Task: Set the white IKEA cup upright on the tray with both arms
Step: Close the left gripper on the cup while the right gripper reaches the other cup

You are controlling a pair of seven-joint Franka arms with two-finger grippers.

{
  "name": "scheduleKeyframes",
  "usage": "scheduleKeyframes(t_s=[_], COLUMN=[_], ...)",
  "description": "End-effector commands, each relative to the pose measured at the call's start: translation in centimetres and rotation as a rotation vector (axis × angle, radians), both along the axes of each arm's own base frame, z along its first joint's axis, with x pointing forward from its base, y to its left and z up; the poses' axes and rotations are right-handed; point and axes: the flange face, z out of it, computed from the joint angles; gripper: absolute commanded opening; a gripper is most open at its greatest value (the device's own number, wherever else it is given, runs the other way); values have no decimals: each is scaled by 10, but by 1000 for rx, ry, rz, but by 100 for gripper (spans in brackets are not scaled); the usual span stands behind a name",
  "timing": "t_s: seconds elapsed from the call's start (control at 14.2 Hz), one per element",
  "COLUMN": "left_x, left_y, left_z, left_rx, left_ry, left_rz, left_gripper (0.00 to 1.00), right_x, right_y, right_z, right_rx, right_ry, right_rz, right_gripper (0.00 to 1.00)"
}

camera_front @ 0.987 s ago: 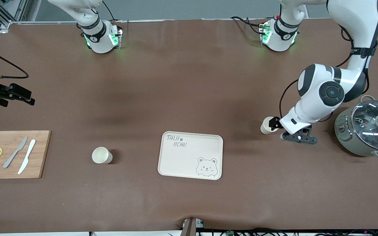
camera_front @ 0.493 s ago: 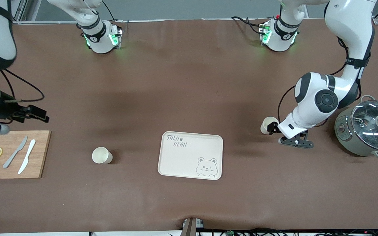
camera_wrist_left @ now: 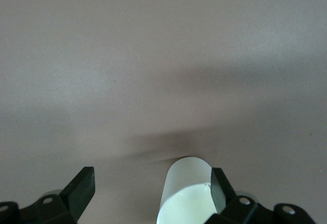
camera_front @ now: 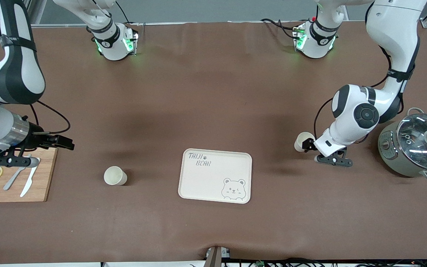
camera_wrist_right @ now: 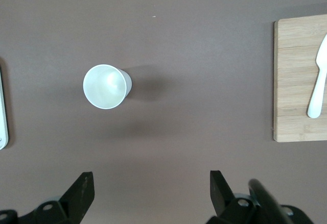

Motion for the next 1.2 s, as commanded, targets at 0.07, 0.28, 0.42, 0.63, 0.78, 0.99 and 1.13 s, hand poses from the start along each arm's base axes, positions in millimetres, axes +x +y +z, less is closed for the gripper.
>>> scheduleKeyframes(t_s=[0.07, 0.28, 0.42, 0.63, 0.78, 0.99, 1.13], left_x=[-20, -30, -33, -38, -38, -38, -40], left_y=[5, 10, 9, 15, 15, 16, 16], left_z=[1, -4, -9, -18, -16, -4, 5], left_rx=[24, 24, 23, 26, 26, 32, 40], left_ry=[-18, -25, -33, -51, -56, -67, -61], left_rz=[-30, -28, -33, -41, -41, -42, -43], left_gripper=[100, 100, 100, 100, 100, 100, 100], right_x=[6, 19, 25, 33, 36, 40, 43], right_y=[22, 35, 51, 47, 47, 49, 51], right_z=[-12, -33, -49, -79, -94, -117, -132], right_rx=[-6, 2, 7, 5, 3, 4, 5], right_ry=[-16, -56, -70, -74, -74, -78, -86], right_rz=[-37, -25, -8, -28, -28, -27, -27], right_gripper=[100, 100, 100, 100, 100, 100, 100])
